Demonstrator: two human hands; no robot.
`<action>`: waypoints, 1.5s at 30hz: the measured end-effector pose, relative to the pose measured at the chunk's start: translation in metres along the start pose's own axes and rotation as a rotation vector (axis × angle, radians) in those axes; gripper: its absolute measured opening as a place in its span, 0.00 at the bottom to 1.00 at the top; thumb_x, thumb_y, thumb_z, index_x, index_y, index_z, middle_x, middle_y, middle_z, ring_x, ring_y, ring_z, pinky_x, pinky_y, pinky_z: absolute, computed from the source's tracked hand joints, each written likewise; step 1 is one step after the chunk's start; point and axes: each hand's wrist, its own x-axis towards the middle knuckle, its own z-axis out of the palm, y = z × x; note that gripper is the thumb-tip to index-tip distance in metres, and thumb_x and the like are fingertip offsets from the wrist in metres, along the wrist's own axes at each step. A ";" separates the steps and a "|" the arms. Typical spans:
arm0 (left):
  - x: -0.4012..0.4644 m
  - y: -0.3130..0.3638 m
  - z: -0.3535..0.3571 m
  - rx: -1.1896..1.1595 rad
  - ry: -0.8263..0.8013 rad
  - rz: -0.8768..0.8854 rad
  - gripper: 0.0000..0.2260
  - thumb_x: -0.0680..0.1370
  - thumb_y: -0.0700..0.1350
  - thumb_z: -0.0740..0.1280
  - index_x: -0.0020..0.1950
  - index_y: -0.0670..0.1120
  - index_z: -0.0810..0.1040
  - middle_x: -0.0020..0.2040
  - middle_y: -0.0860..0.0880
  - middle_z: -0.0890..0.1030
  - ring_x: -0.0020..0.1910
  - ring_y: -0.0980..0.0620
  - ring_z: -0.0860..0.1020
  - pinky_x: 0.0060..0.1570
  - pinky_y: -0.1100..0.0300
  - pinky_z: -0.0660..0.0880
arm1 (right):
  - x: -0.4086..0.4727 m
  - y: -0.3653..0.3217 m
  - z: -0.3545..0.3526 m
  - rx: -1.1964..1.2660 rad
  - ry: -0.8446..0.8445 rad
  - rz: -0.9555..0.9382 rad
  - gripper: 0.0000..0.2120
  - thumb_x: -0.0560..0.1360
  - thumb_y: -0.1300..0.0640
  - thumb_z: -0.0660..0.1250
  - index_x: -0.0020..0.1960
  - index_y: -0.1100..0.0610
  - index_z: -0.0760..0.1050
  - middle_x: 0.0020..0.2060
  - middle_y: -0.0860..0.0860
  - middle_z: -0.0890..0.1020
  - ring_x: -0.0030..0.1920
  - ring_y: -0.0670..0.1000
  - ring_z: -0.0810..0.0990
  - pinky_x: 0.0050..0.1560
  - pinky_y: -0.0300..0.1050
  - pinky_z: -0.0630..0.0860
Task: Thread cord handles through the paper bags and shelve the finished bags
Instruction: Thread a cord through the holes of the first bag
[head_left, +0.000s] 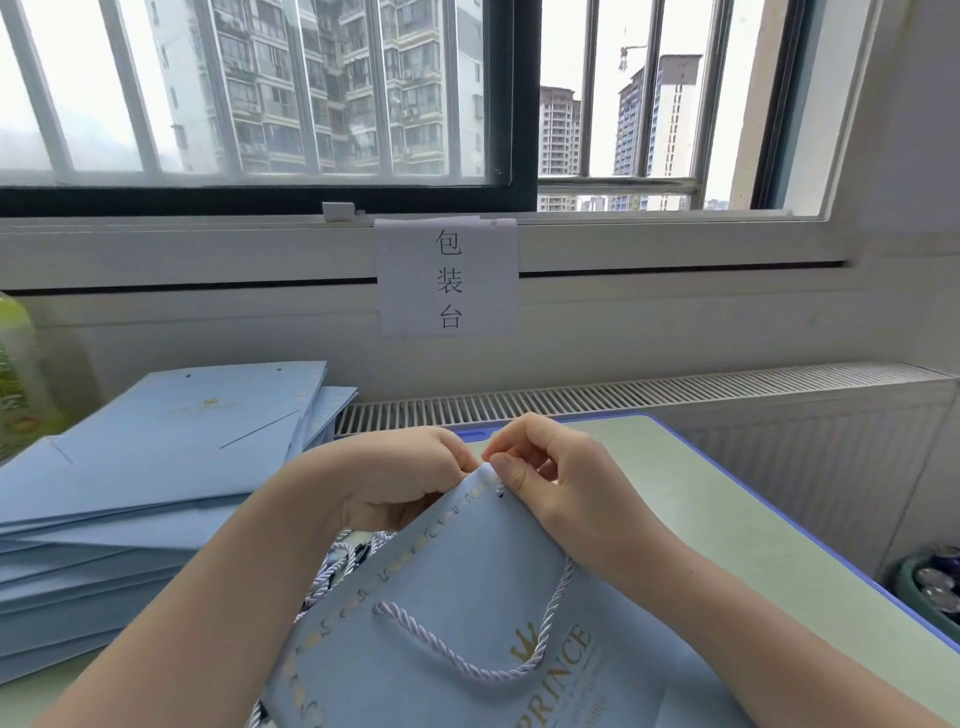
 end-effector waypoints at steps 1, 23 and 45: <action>0.001 0.000 0.001 -0.010 0.027 -0.006 0.09 0.78 0.32 0.61 0.49 0.36 0.81 0.41 0.39 0.79 0.30 0.49 0.78 0.31 0.62 0.76 | 0.000 0.000 -0.001 -0.005 0.007 0.000 0.08 0.76 0.60 0.66 0.42 0.48 0.75 0.32 0.43 0.77 0.35 0.40 0.74 0.38 0.31 0.69; -0.029 0.024 -0.024 0.396 0.641 0.296 0.13 0.79 0.47 0.64 0.45 0.38 0.81 0.39 0.42 0.81 0.35 0.50 0.73 0.39 0.60 0.68 | 0.014 -0.017 -0.040 0.927 0.253 0.214 0.04 0.76 0.64 0.64 0.50 0.58 0.74 0.32 0.50 0.75 0.23 0.46 0.67 0.26 0.37 0.70; -0.023 0.011 -0.055 0.152 1.308 0.645 0.06 0.78 0.41 0.66 0.54 0.43 0.74 0.48 0.45 0.78 0.49 0.44 0.75 0.51 0.53 0.71 | 0.013 0.017 -0.032 0.814 0.434 0.299 0.06 0.77 0.61 0.64 0.51 0.53 0.76 0.42 0.47 0.85 0.41 0.48 0.83 0.39 0.43 0.80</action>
